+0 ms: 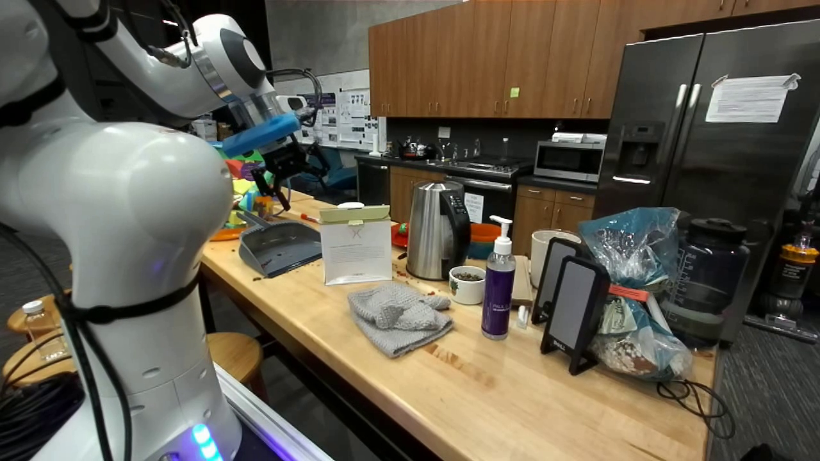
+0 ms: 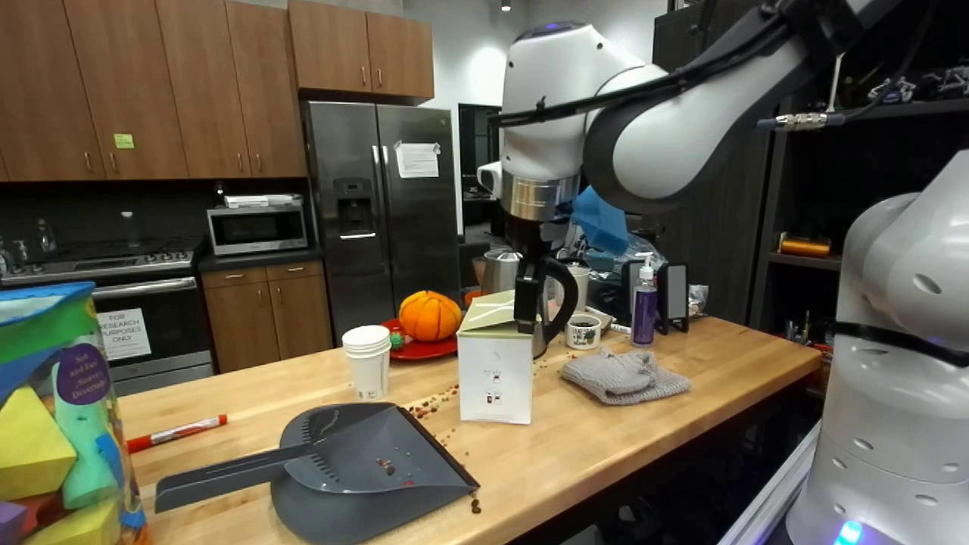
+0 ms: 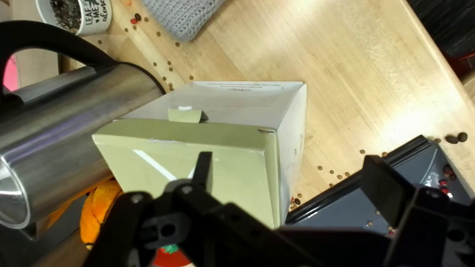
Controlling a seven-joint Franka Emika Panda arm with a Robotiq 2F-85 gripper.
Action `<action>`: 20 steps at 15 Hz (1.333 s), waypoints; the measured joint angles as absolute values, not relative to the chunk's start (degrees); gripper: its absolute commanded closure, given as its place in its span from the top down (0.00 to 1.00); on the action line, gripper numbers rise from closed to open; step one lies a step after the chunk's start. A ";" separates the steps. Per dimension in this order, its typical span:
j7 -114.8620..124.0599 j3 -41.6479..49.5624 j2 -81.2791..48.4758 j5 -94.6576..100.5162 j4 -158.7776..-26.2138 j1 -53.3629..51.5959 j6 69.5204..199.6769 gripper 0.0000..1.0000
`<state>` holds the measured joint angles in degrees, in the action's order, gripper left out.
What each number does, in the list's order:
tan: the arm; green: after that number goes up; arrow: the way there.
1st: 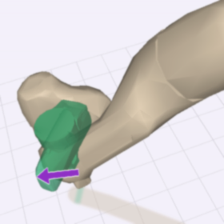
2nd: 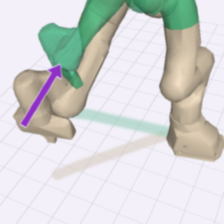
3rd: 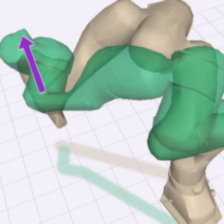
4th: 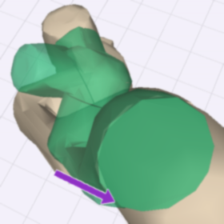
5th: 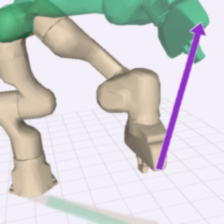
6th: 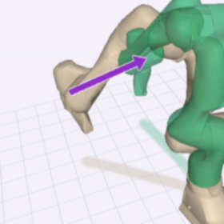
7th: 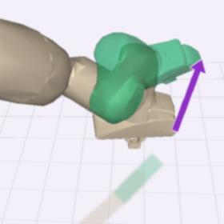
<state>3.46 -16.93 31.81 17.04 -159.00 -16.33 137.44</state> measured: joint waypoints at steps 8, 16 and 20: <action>4.66 -19.00 28.11 22.45 -158.83 -12.18 137.72 1.00; 9.98 -21.20 27.00 28.52 -158.21 -10.10 139.23 1.00; 15.19 -23.48 27.00 32.98 -158.07 -8.72 140.59 1.00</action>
<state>15.19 -23.48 27.00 32.98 -158.07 -8.72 140.59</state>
